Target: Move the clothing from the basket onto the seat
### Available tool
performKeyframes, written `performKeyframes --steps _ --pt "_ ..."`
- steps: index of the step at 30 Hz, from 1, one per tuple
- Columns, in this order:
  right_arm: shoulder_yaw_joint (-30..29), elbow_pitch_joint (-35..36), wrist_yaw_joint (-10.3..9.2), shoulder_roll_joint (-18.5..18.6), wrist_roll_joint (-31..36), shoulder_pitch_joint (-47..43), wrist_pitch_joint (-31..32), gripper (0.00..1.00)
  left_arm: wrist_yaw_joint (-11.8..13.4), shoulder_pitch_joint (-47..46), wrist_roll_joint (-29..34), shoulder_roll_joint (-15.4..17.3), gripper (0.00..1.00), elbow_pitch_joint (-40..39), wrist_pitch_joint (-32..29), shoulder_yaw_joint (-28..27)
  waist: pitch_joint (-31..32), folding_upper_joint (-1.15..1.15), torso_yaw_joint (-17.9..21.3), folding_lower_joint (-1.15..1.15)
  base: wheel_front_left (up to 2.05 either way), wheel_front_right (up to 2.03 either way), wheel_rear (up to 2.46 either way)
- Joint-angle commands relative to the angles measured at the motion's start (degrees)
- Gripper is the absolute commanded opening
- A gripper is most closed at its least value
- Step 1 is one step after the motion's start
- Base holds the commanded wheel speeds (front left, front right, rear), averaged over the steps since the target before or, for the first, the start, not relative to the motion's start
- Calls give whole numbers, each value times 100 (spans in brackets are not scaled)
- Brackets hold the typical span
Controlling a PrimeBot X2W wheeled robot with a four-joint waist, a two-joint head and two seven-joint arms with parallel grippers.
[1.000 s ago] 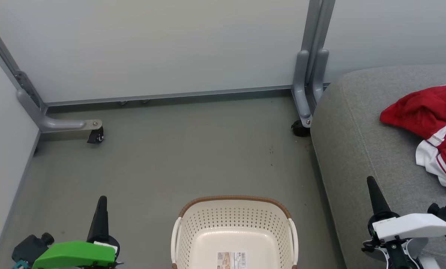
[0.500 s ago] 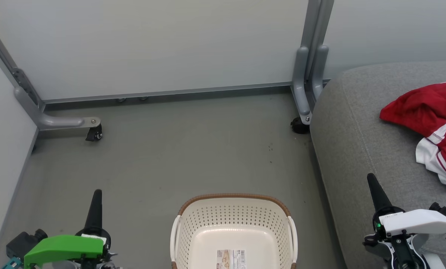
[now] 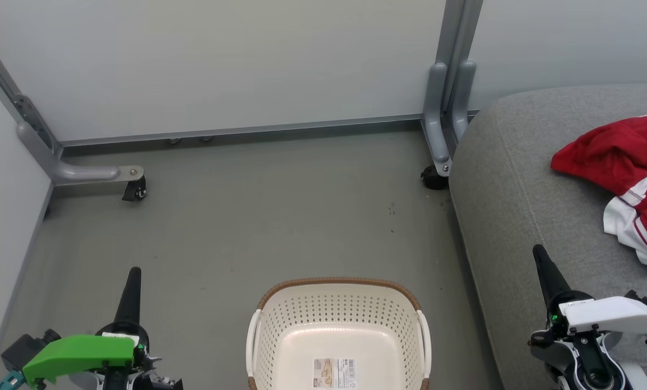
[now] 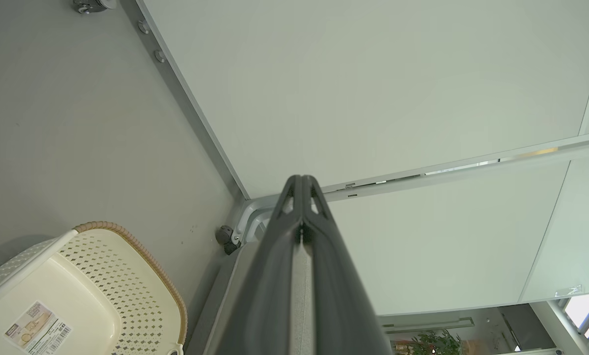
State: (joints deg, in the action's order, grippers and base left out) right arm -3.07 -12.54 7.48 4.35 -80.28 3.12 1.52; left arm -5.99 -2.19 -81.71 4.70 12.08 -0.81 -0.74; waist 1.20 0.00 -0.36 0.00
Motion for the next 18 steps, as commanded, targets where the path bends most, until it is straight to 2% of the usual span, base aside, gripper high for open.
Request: performKeyframes --steps 1,18 --pt "-30 4 3 10 -139 125 52 0 -33 -171 -121 40 0 5 -38 -50 -7 0 2 0 0 0 0" --pt "-128 -89 2 -17 -867 238 254 0 -114 -332 -813 19 0 116 -251 -231 -80 0 21 0 0 0 0"
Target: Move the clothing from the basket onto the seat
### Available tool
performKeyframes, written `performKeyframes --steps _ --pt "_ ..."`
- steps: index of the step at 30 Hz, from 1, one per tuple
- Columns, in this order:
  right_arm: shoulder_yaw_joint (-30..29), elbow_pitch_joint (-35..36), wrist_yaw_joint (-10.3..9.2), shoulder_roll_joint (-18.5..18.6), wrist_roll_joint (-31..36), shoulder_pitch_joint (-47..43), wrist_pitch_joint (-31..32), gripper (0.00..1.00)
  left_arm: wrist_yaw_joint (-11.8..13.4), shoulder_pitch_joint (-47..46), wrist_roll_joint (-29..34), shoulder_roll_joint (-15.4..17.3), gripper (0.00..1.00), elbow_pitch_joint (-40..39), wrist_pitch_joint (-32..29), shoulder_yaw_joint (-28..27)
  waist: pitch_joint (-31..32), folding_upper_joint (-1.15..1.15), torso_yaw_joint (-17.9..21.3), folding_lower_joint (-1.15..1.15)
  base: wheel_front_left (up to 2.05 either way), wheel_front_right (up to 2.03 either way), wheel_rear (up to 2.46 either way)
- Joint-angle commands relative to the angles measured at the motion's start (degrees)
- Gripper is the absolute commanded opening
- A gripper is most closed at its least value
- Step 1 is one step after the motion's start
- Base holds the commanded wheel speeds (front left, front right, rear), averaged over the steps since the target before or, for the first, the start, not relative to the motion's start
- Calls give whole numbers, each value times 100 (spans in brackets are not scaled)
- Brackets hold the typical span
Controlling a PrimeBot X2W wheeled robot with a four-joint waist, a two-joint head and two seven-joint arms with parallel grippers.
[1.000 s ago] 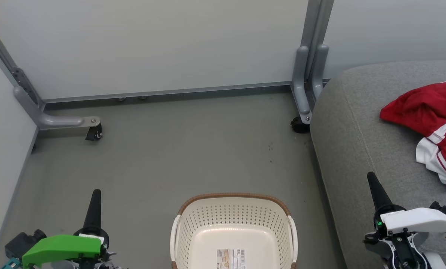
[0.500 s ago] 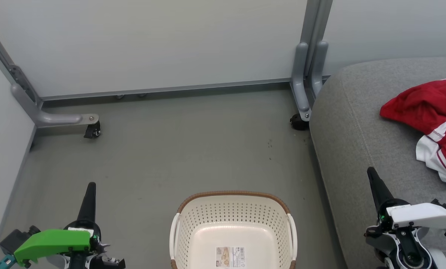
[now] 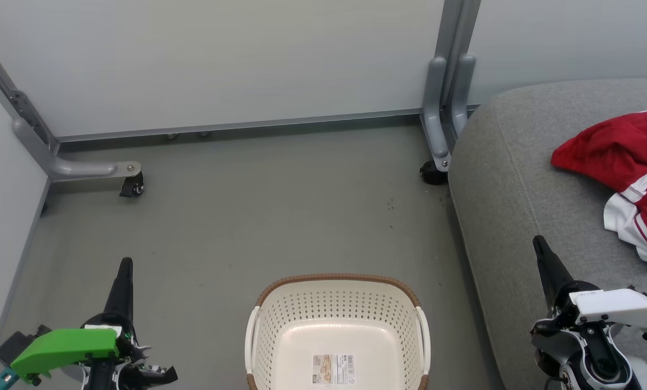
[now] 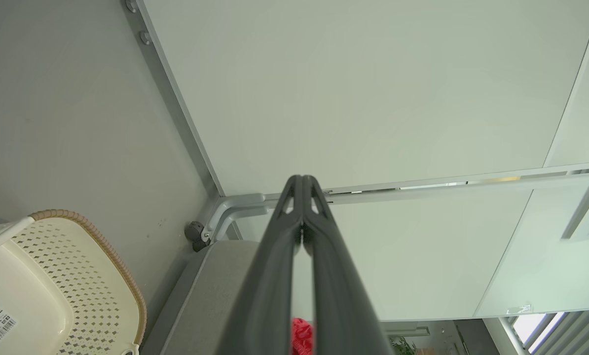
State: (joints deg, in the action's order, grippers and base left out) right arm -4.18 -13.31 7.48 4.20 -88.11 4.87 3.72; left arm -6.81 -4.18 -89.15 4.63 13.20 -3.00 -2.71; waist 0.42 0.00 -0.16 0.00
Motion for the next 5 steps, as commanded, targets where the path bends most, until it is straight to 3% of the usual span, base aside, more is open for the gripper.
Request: performKeyframes --steps 1,5 --pt "-24 -18 2 -5 -132 70 46 0 -41 -149 -120 24 0 11 -47 -43 -7 0 2 0 0 0 0" --pt "-51 -42 2 -12 -333 124 101 0 -60 -184 -318 17 0 50 -102 -93 -29 0 8 0 0 0 0"
